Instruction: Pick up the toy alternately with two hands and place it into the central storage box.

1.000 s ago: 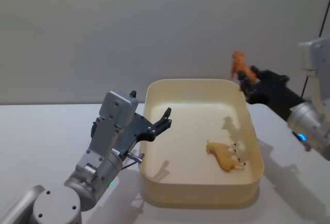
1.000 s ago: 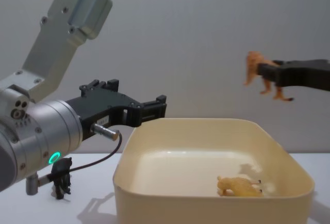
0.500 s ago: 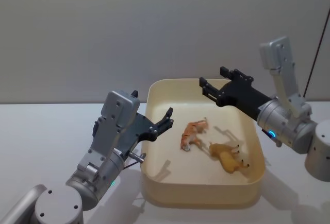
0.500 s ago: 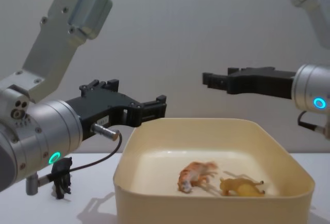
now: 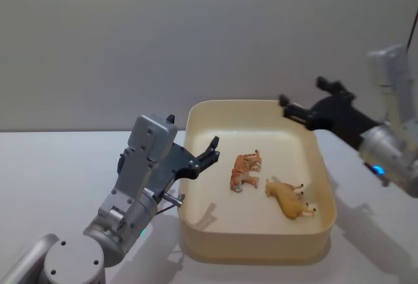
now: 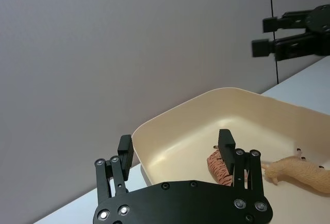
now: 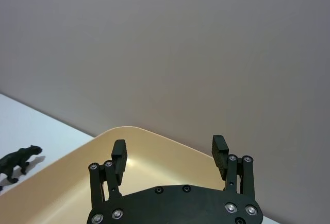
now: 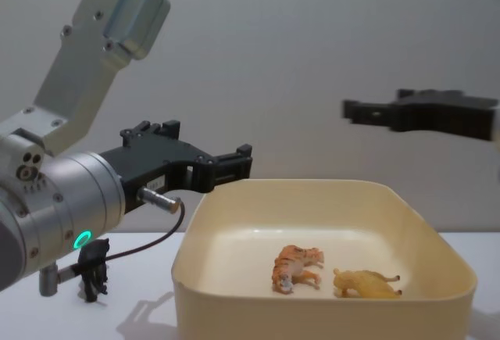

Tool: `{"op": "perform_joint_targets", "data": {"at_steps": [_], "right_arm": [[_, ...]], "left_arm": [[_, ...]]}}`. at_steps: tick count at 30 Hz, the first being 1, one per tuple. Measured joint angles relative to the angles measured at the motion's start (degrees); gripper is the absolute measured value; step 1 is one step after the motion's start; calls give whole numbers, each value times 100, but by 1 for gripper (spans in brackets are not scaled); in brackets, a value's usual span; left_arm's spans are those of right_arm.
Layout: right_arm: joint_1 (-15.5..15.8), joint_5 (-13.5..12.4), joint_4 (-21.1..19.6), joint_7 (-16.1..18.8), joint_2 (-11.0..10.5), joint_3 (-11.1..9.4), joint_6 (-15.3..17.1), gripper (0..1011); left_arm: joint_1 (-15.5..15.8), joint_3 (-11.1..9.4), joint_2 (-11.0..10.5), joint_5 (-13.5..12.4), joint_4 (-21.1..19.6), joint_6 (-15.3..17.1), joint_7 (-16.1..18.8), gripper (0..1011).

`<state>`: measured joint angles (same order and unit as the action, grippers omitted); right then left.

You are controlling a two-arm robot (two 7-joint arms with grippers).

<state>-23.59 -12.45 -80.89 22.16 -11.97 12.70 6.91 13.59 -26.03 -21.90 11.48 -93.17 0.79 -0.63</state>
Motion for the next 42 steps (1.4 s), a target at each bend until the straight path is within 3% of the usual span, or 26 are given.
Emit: {"op": "perform_joint_targets", "data": {"at_steps": [10, 19, 30, 42], "right_arm": [[479, -331, -628, -187, -478, -381, 99, 1001], [666, -461, -876, -263, -662, -529, 145, 1001], [779, -535, -1020, -301, -771, -616, 171, 1001], [829, -569, -1087, -321, -821, -656, 182, 1001]], "left_arm": [[0, 0, 0, 0, 0, 0, 0, 1001], [8, 13, 16, 22, -11, 122, 8, 1001], [29, 77, 92, 175, -123, 685, 419, 1001], [108, 234, 208, 466, -155, 1634, 1122, 1001]]}}
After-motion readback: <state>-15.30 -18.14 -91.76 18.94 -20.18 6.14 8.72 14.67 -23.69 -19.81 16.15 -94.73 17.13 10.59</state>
